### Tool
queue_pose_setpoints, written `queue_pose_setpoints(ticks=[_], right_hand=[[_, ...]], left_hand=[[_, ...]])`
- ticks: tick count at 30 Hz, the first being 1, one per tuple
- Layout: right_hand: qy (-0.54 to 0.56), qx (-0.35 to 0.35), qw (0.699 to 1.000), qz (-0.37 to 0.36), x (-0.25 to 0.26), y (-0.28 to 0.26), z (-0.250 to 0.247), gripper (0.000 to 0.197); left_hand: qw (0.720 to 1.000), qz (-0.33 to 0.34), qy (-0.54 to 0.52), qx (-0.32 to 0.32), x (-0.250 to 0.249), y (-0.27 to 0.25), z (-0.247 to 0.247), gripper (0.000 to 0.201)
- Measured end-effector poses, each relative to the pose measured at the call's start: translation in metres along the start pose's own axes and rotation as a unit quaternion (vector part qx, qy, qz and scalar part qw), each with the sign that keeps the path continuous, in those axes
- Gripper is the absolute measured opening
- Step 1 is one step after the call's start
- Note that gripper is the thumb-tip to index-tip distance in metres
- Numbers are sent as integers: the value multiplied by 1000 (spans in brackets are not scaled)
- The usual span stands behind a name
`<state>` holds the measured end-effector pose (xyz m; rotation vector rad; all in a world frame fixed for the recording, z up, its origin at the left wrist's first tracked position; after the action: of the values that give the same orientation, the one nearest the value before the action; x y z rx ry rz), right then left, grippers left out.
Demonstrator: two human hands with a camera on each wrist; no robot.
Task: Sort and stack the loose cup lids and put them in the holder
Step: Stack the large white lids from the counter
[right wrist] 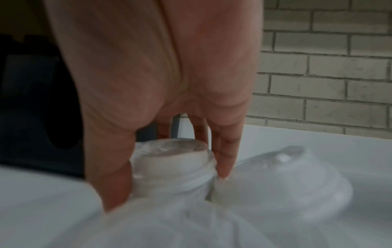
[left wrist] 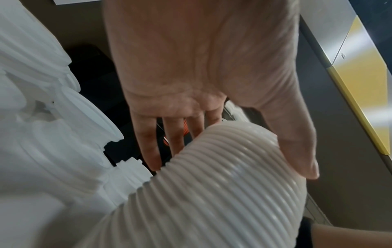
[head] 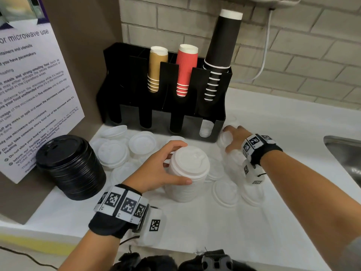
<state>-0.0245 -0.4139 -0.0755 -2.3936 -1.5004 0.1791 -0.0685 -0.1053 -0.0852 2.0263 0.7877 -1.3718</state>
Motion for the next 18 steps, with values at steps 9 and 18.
queue_pose_setpoints(ticks=[9, 18], right_hand=[[226, -110, 968, 3, -39, -36, -38, 77], [15, 35, 997, 74, -54, -23, -22, 80]], left_hand=[[1000, 5, -6, 1, 1, -1, 0, 74], [1000, 8, -5, 0, 3, 0, 0, 76]])
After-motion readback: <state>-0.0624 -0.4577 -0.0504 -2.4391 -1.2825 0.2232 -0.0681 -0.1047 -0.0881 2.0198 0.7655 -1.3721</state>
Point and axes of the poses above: each hand's wrist, its own y-axis towards the middle knuckle, its own z-axis out of the palm, x = y × z, the point moved 2 cm from there along y, towards the middle knuckle, and after that the axes turned 4 degrees about z, right-handed, at the moved point
